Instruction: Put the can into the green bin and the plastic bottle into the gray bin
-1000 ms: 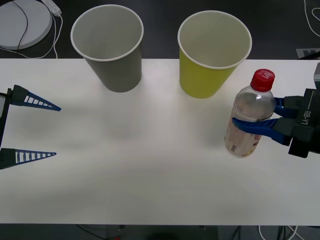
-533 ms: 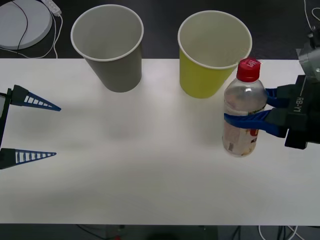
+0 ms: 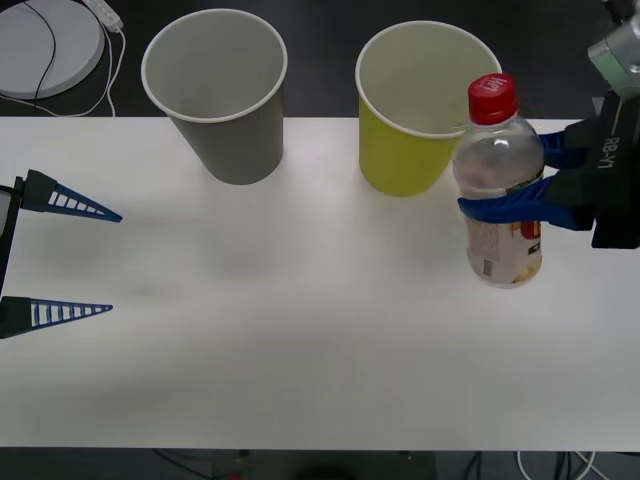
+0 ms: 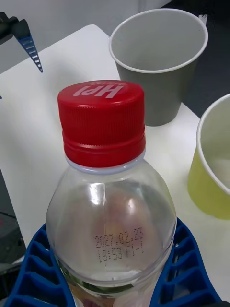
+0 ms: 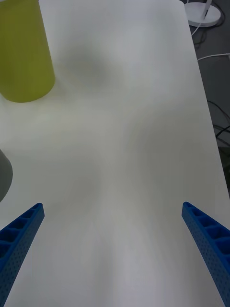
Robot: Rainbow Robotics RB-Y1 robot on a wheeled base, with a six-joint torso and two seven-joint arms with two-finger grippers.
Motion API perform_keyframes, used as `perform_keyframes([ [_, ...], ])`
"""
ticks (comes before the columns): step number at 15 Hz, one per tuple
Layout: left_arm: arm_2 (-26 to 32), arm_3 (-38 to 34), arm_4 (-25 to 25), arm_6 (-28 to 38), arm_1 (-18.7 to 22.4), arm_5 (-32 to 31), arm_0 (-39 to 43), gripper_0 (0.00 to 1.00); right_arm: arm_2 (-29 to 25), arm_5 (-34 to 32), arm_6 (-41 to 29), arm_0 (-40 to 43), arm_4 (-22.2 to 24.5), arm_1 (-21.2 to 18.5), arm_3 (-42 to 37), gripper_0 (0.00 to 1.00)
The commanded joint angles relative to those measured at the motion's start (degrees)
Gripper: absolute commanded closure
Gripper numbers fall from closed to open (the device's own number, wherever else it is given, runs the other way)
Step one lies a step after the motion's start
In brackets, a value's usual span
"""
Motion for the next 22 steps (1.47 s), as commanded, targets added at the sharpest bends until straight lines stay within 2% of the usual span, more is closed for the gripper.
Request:
perform_keyframes([
  [1,0.0,0.0,0.0,0.0,0.0,0.0,0.0,0.0,5.44,-1.34,0.0,-7.64,-0.48,-2.13,3.9,1.0],
  [5,0.0,0.0,0.0,0.0,0.0,0.0,0.0,0.0,17.84,-3.01,-0.09,-22.05,-1.27,-4.42,11.02,1.0],
  [10,0.0,0.0,0.0,0.0,0.0,0.0,0.0,0.0,32.34,-12.51,-0.09,-43.67,-1.71,-3.19,21.65,1.0],
  [13,0.0,0.0,0.0,0.0,0.0,0.0,0.0,0.0,39.11,-17.43,-0.09,-54.48,-2.15,-0.55,28.69,1.0],
  [16,0.0,0.0,0.0,0.0,0.0,0.0,0.0,0.0,43.06,-21.56,-0.09,-61.52,-2.32,2.61,35.1,1.0],
  [19,0.0,0.0,0.0,0.0,0.0,0.0,0.0,0.0,48.51,-22.26,-1.23,-68.11,-2.32,5.34,41.08,1.0],
  [20,0.0,0.0,0.0,0.0,0.0,0.0,0.0,0.0,49.92,-22.26,-4.39,-69.95,-1.18,6.74,41.69,1.0],
  [22,0.0,0.0,0.0,0.0,0.0,0.0,0.0,0.0,51.94,-22.26,-4.83,-72.41,1.28,9.29,44.42,1.0],
])
